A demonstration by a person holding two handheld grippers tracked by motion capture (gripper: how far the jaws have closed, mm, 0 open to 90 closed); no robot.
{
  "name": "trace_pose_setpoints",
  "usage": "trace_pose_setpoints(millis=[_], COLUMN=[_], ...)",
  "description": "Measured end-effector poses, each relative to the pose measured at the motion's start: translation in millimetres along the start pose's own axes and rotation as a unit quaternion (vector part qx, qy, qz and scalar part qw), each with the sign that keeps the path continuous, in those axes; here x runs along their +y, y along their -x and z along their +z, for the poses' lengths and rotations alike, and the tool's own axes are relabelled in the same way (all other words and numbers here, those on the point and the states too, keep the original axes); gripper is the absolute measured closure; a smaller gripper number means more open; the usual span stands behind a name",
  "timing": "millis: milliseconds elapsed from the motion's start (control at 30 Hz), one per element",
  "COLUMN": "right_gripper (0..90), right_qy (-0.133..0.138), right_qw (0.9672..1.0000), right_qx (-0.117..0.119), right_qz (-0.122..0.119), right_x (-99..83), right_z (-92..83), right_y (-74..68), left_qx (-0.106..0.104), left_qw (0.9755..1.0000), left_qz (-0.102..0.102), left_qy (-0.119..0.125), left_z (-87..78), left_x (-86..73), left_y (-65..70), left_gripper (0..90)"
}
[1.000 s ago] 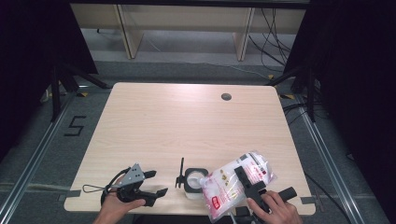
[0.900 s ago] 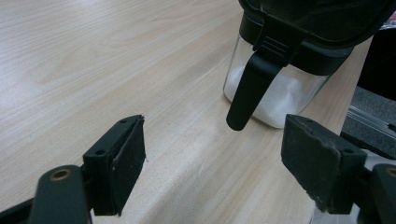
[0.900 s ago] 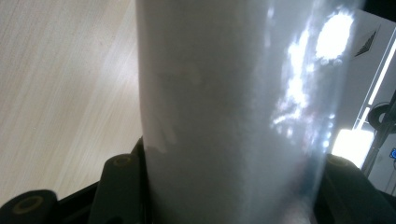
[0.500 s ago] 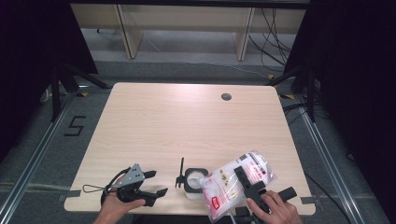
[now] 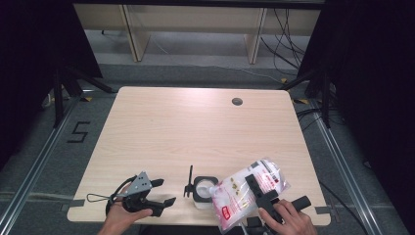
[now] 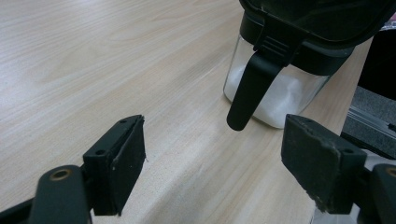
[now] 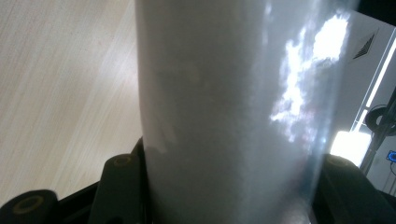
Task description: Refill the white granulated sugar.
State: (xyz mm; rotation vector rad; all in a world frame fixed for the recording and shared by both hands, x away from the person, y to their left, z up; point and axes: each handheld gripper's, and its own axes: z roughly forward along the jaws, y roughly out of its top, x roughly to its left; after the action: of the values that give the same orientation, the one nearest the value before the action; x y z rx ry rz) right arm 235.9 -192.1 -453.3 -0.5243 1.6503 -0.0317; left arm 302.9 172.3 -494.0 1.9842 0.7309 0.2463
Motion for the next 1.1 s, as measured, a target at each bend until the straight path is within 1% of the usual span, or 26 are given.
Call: trace_pose_setpoints(millis=[33,67,133,167,233,267,300,333,367,400,433,500,567,633,667,733,767,800,833,900,933,967,1000,1033,1067,1100], right_gripper=[48.7,48.7,48.7,48.7,48.7,48.7,48.7,48.8,48.8,48.8,48.8,48.8,48.8,48.8,48.8,48.8,48.8,48.8,48.8,48.8,48.8,48.8,48.8,48.8,48.8,48.8], right_qy=[0.001,0.001,0.0,0.0,0.001,0.001,0.001,0.0,0.001,0.0,0.0,0.0,0.0,0.0,0.0,0.0,0.0,-0.001,0.0,0.003,0.002,0.002,0.003,0.002,0.001,0.001], right_qw=[1.0,1.0,1.0,1.0,1.0,1.0,1.0,1.0,1.0,1.0,1.0,1.0,1.0,1.0,1.0,0.9999,1.0,1.0,0.9999,0.9999,0.9998,0.9997,0.9997,0.9997,0.9998,0.9998], right_qx=[0.0,0.0,0.0,0.001,0.0,0.0,0.001,0.001,0.001,0.002,0.001,0.001,0.001,0.0,0.0,-0.001,0.0,-0.001,-0.001,-0.001,-0.001,-0.001,-0.002,-0.001,0.0,0.0], right_qz=[-0.006,-0.005,0.001,0.001,-0.005,-0.002,0.0,0.001,0.001,0.002,0.0,0.0,-0.002,-0.005,-0.004,-0.014,-0.008,-0.004,-0.015,-0.013,-0.019,-0.023,-0.023,-0.023,-0.02,-0.02], right_x=[-0.2,0.0,-0.2,-0.2,-0.2,0.0,-0.1,-0.3,-0.1,-0.1,-0.1,-0.3,0.0,0.1,0.0,-0.3,0.0,0.2,0.0,-0.2,-0.2,-0.2,-0.2,-0.2,-0.3,-0.3], right_z=[0.1,-0.1,-0.1,0.1,0.0,-0.1,-0.1,0.1,0.3,0.1,-0.2,-0.1,-0.1,-0.4,-0.3,-0.4,-0.7,-0.9,-0.6,-0.2,-0.6,-0.9,-0.8,-0.7,-0.7,-0.8], right_y=[0.1,-0.1,-0.2,-0.1,-0.1,0.5,0.3,0.0,-0.1,-0.2,0.0,0.1,0.5,1.1,1.1,1.7,1.1,0.9,2.6,2.0,2.7,3.3,3.4,3.4,3.1,3.1], left_qx=[-0.001,0.0,0.003,0.0,0.0,0.0,0.003,0.001,0.0,0.001,0.0,0.001,0.001,0.0,0.001,0.001,0.001,0.0,0.001,0.001,0.004,0.006,0.0,0.0,0.001,0.0], left_qw=[1.0,0.9999,1.0,1.0,1.0,0.9999,0.9999,1.0,1.0,1.0,0.9998,1.0,1.0,0.9999,1.0,1.0,0.9999,0.9999,1.0,1.0,0.9999,1.0,0.9999,1.0,1.0,0.9998], left_qz=[-0.002,-0.014,-0.009,0.002,-0.004,-0.012,-0.01,0.0,-0.002,-0.006,-0.019,-0.003,-0.006,-0.013,-0.003,-0.003,-0.011,-0.011,-0.005,-0.004,-0.014,-0.004,-0.01,-0.002,-0.004,-0.016], left_qy=[0.002,0.003,0.002,0.0,0.002,0.003,0.001,0.001,0.002,0.003,0.007,0.002,0.003,0.003,0.002,0.002,0.003,0.004,0.004,0.002,0.002,-0.006,0.005,0.002,0.002,0.008], left_z=[0.3,0.6,0.4,0.0,0.2,0.6,0.3,0.1,0.1,0.0,0.8,0.0,0.0,0.5,0.1,0.0,0.3,0.5,0.3,0.0,0.0,-0.9,0.5,0.0,0.0,1.0], left_x=[-0.2,-0.8,-0.6,0.0,-0.4,-0.8,-0.7,-0.2,-0.2,-0.3,-0.7,-0.3,-0.4,-0.8,-0.4,-0.3,-0.6,-0.9,-0.8,-0.3,-0.5,-0.6,-0.9,-0.4,-0.4,-0.8], left_y=[0.2,1.7,1.3,-0.2,0.6,1.4,1.4,0.1,0.1,0.8,2.4,0.3,0.8,1.6,0.5,0.5,1.3,1.3,0.7,0.6,1.9,0.2,1.2,0.3,0.5,2.0], left_gripper=[21.4,21.4,21.4,21.5,21.5,21.5,21.5,21.5,21.5,21.4,21.5,21.6,21.6,21.7,21.6,21.6,21.7,21.7,21.6,21.6,21.6,21.6,21.6,21.6,21.6,21.6])
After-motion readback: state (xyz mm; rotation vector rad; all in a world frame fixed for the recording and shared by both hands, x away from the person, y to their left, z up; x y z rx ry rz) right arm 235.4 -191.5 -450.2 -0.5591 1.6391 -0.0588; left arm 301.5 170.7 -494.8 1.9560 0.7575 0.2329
